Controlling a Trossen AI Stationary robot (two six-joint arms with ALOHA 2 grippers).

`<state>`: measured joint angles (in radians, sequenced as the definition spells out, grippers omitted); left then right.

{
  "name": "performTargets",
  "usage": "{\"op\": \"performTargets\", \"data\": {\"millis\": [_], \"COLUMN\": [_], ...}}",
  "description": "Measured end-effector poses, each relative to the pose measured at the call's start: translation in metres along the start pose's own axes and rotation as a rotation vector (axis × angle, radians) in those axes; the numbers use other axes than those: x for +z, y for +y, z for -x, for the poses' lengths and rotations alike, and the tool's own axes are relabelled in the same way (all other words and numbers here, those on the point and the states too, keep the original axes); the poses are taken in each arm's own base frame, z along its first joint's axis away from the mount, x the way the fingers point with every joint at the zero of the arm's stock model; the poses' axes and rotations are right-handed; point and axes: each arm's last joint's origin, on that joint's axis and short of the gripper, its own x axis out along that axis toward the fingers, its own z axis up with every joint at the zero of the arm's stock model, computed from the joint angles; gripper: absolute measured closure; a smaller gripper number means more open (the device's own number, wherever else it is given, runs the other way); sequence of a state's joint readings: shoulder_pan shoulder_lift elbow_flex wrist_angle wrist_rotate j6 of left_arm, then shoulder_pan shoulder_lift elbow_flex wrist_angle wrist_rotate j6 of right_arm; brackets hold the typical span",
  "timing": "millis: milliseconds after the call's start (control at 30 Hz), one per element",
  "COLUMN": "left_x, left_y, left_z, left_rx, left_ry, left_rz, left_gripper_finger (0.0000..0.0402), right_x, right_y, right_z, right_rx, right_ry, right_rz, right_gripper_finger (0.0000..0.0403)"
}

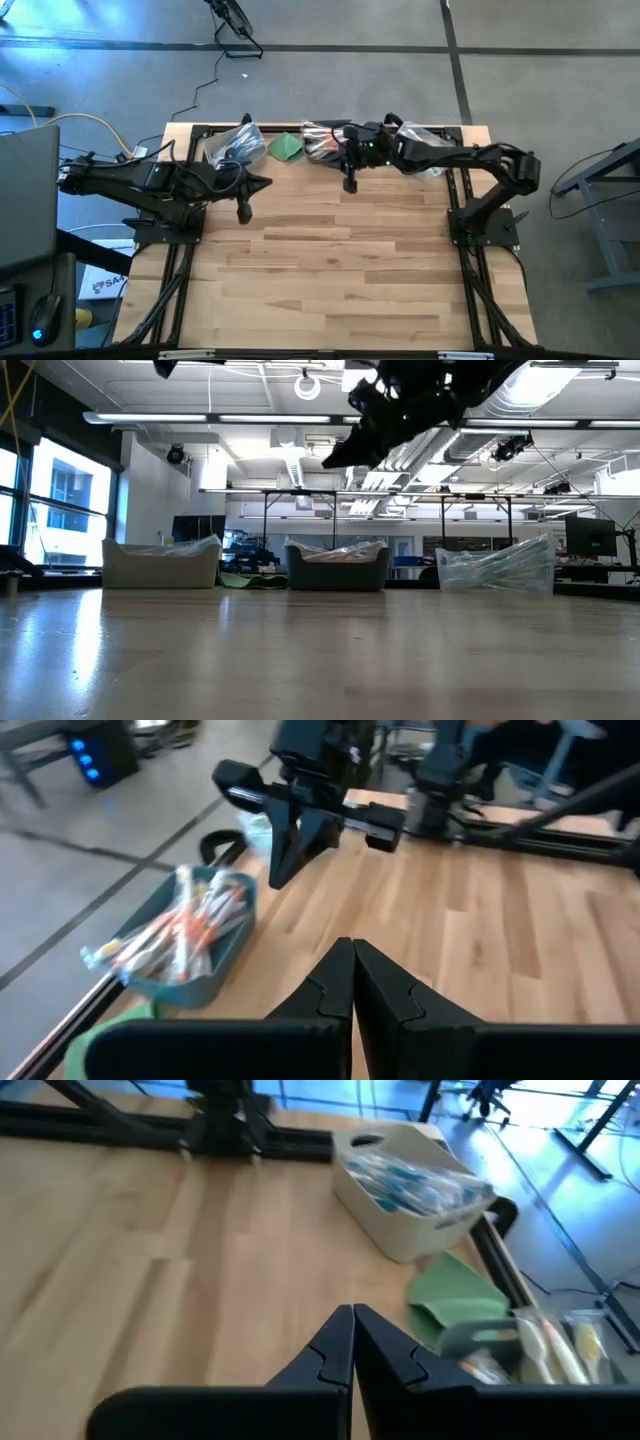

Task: Pick & Place Toothbrushes
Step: Return to Home Position

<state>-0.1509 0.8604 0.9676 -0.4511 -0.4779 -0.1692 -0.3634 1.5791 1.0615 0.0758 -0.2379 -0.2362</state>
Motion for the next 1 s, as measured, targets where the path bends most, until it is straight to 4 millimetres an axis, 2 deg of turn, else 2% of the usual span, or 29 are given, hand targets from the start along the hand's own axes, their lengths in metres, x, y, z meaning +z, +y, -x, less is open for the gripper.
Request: {"op": "performTargets", "data": {"millis": [267, 467, 633, 800, 1000], "left_x": [0.005, 0.005, 0.005, 0.008, 0.013], "left_y": [-0.003, -0.003, -0.006, -0.011, -0.013], "left_z": [0.000, 0.000, 0.001, 0.002, 0.003], "left_rx": [-0.083, -0.089, -0.193, -0.347, -0.399], "left_ry": [-0.039, -0.044, -0.031, -0.057, -0.109], "left_rz": [-0.068, -0.028, -0.029, -0.063, -0.087], "left_gripper_finger": [0.0401, 0.0401, 0.0401, 0.0401, 0.0401], "right_x": [0.023, 0.039, 0.052, 0.061, 0.068], "right_y": [0.027, 0.044, 0.059, 0.074, 0.083], "right_z": [0.023, 0.043, 0.058, 0.065, 0.067], "right_rx": [0.060, 0.100, 0.146, 0.192, 0.219], "right_ry": [-0.053, -0.105, -0.162, -0.214, -0.281], "right_rz": [-0.074, -0.097, -0.143, -0.117, -0.097], "right_gripper_finger": [0.0400, 0.0401, 0.0401, 0.0401, 0.0401]}}
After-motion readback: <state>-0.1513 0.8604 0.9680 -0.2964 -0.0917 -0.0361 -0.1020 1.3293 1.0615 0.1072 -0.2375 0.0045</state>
